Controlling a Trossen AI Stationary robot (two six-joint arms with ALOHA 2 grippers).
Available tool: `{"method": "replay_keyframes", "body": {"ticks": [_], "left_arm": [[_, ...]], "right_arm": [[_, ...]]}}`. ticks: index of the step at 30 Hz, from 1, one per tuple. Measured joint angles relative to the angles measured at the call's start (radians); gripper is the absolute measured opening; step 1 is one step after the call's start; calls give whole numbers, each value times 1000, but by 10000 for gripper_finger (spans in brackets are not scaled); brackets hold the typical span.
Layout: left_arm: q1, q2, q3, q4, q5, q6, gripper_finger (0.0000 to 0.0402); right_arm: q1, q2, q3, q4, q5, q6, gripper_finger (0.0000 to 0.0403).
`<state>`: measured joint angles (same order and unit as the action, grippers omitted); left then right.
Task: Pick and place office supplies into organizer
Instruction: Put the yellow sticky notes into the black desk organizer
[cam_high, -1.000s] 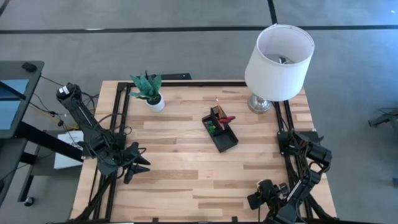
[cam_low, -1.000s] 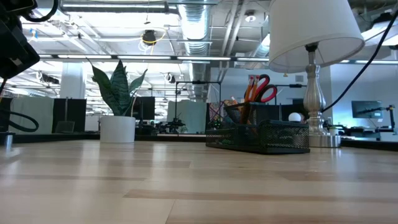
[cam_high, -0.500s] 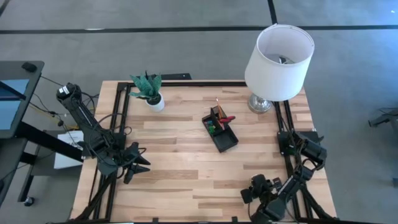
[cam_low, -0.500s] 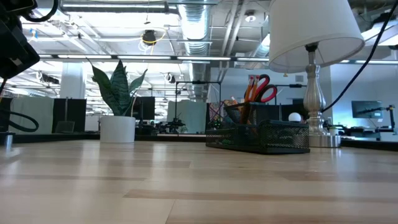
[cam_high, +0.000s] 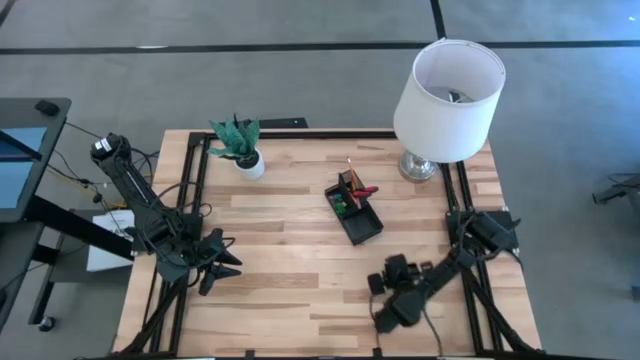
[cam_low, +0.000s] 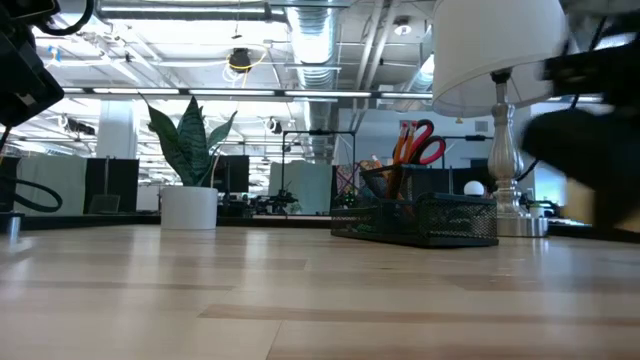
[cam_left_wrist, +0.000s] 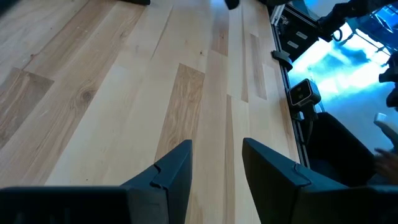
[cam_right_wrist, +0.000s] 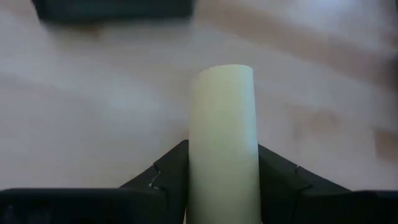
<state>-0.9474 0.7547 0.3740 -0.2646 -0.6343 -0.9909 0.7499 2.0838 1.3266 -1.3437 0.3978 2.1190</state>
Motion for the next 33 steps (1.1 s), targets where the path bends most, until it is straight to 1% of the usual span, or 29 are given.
{"method": "replay_keyframes", "body": {"ticks": [4, 8, 10, 15, 17, 22, 28, 33], "left_arm": [[0, 0, 0, 0, 0, 0, 137], [0, 0, 0, 0, 0, 0, 137], [0, 0, 0, 0, 0, 0, 137], [0, 0, 0, 0, 0, 0, 137], [0, 0, 0, 0, 0, 0, 137], [0, 0, 0, 0, 0, 0, 137], [0, 0, 0, 0, 0, 0, 137], [0, 0, 0, 0, 0, 0, 137]], "right_arm": [[-101, 0, 5, -3, 75, -81, 140], [-188, -1, 42, -47, 83, -171, 136], [-219, -1, 73, -87, 113, -205, 135], [-270, -2, 150, -135, 258, -256, 132], [-295, -2, 169, -133, 291, -292, 132], [-381, -2, 180, -117, 289, -410, 132], [-477, -2, 180, 20, 305, -537, 132], [-525, -2, 181, 100, 294, -625, 142]]}}
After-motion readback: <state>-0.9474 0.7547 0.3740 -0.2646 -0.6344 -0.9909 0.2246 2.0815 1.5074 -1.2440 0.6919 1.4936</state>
